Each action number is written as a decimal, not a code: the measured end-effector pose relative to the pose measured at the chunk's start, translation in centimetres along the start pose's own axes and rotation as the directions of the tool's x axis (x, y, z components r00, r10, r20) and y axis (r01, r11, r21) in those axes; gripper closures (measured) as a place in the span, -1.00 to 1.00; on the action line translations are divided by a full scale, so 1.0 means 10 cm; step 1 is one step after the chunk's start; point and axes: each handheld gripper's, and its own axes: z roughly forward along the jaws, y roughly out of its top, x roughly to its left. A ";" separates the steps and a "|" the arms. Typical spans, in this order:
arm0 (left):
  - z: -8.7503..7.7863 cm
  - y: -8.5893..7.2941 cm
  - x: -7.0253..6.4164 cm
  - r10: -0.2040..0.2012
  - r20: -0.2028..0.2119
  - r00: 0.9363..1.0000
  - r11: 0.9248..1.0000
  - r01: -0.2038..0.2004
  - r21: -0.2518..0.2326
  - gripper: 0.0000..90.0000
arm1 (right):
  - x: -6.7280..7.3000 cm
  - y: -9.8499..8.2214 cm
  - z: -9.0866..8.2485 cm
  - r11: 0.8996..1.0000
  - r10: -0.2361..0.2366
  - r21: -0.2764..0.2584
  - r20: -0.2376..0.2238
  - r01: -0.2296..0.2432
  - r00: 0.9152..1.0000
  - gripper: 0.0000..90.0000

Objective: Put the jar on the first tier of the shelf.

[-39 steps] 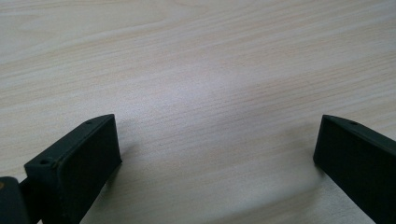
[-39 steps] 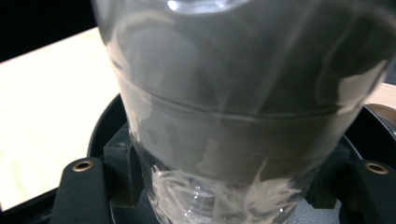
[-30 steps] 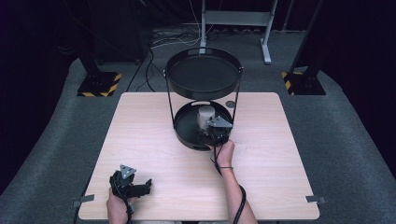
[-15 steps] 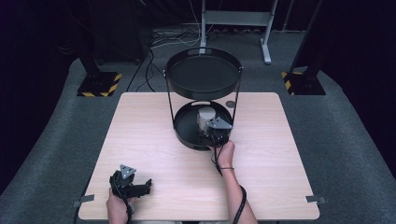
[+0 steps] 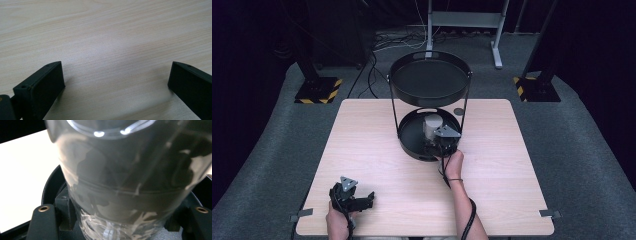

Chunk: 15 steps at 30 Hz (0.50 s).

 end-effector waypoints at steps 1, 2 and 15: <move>0.00 0.00 0.00 0.000 0.000 1.000 1.000 0.000 0.000 -1.00 | 0.00 0.00 0.00 1.000 0.002 -0.002 0.000 -0.002 1.000 -0.35; 0.00 0.00 0.00 0.000 0.000 1.000 1.000 0.000 0.000 -1.00 | 0.00 0.00 0.00 1.000 0.004 -0.002 0.000 -0.004 1.000 -0.35; 0.00 0.00 0.00 0.000 0.000 1.000 1.000 0.000 0.000 -1.00 | 0.00 0.04 -0.01 0.999 -0.002 0.053 -0.004 0.003 1.000 -0.62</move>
